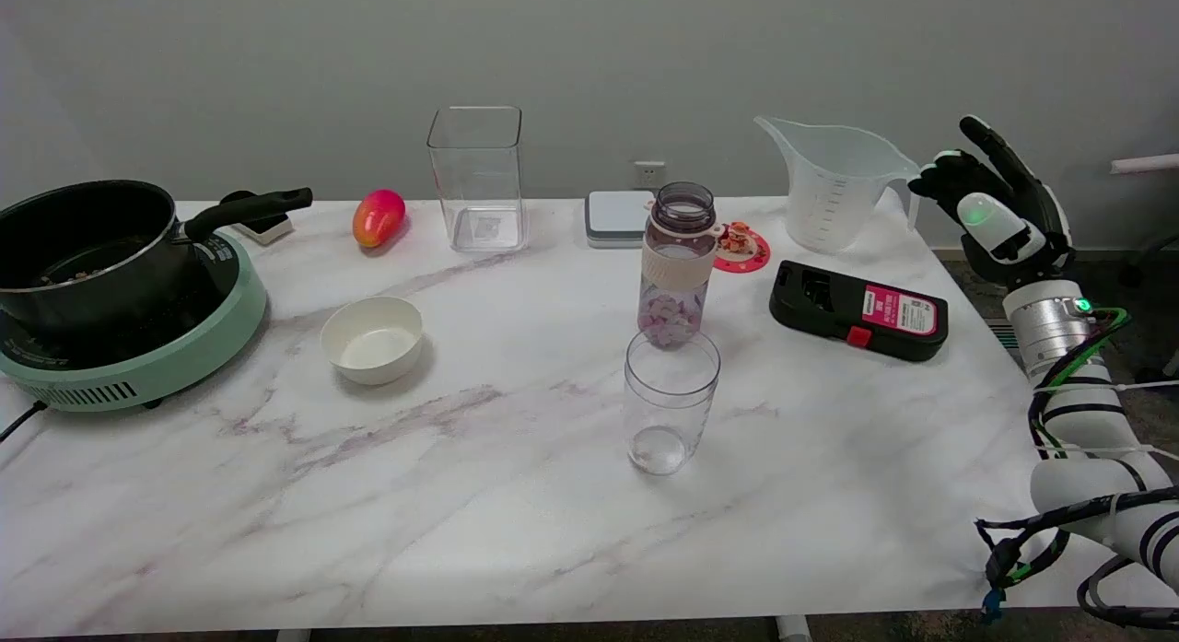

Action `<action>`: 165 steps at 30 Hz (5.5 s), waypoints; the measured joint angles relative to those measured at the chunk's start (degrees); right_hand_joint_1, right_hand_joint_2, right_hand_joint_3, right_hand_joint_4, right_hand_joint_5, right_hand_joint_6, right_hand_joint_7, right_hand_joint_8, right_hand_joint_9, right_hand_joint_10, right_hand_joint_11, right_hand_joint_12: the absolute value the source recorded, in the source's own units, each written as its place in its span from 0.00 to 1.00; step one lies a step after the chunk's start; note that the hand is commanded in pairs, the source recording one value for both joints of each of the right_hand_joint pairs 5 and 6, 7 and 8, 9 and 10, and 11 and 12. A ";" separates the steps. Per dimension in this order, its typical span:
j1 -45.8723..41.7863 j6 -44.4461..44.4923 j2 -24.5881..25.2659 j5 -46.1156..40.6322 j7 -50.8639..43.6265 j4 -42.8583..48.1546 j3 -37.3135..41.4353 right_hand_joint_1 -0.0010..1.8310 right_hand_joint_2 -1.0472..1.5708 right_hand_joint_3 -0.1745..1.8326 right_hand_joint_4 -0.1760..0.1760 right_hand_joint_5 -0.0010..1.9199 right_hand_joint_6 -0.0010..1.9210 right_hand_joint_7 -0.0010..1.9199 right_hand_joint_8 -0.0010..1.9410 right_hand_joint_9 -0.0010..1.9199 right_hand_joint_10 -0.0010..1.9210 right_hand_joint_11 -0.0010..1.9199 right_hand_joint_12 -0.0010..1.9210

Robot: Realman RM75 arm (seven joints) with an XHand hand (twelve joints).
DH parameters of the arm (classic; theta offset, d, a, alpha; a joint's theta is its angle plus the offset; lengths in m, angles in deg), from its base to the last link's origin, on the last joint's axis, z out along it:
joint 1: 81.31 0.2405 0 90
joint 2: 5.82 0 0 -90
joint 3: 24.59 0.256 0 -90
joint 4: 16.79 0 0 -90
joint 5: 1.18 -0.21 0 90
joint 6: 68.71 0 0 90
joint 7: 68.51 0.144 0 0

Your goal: Pick up the bottle.

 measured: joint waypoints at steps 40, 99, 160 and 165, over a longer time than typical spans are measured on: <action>2.61 -1.90 3.01 2.28 1.41 -3.60 -2.21 0.70 0.34 0.71 0.50 0.46 0.46 0.58 0.57 0.65 0.65 0.67 0.67; 20.62 -5.78 8.23 25.35 -4.62 -11.52 -16.26 0.73 0.20 0.64 0.50 0.19 0.19 0.39 0.39 0.31 0.31 0.35 0.35; 23.25 -5.85 17.11 26.90 -6.15 -15.66 -17.79 0.75 0.31 0.61 0.50 0.24 0.24 0.42 0.41 0.35 0.35 0.38 0.38; 23.76 -5.98 16.78 26.93 -6.15 -16.35 -17.78 0.74 0.27 0.65 0.50 0.24 0.24 0.40 0.40 0.33 0.33 0.37 0.37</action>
